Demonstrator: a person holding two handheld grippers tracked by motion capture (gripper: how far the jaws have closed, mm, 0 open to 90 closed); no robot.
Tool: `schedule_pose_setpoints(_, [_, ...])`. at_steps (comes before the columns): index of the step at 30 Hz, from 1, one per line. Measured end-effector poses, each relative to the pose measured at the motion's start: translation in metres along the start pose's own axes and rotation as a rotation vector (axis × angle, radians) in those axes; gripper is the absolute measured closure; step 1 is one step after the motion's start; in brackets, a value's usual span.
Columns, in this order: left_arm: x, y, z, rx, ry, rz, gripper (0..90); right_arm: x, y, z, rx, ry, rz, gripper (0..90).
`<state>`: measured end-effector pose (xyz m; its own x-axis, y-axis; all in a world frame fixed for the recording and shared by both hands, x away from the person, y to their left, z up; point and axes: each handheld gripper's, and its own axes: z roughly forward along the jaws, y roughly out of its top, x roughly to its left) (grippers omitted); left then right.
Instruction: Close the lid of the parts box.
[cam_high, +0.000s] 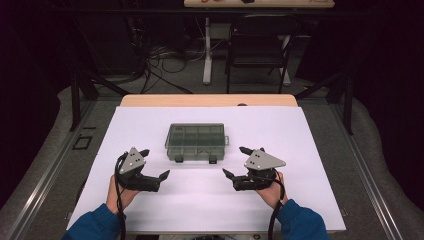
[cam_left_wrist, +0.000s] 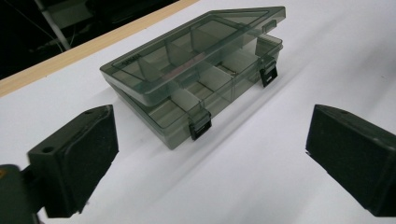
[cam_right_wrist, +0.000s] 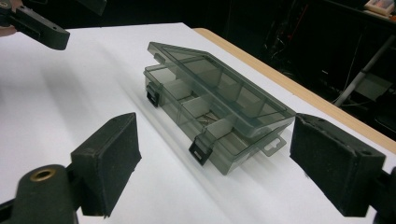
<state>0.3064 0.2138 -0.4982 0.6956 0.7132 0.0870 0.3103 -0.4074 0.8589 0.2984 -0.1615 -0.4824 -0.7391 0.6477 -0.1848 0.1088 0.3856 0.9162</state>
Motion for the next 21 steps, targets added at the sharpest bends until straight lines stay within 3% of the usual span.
schedule_pose_setpoints(9, [-0.005, -0.01, -0.007, 0.009, -0.006, -0.01, 0.0, 0.01, -0.014, -0.024, 0.003, -0.025, -0.018, 6.2])
schedule_pose_setpoints(21, [-0.015, -0.022, -0.016, 0.015, 0.0, -0.011, 0.0, 0.011, -0.029, -0.045, 0.02, -0.056, 0.002, 0.4])
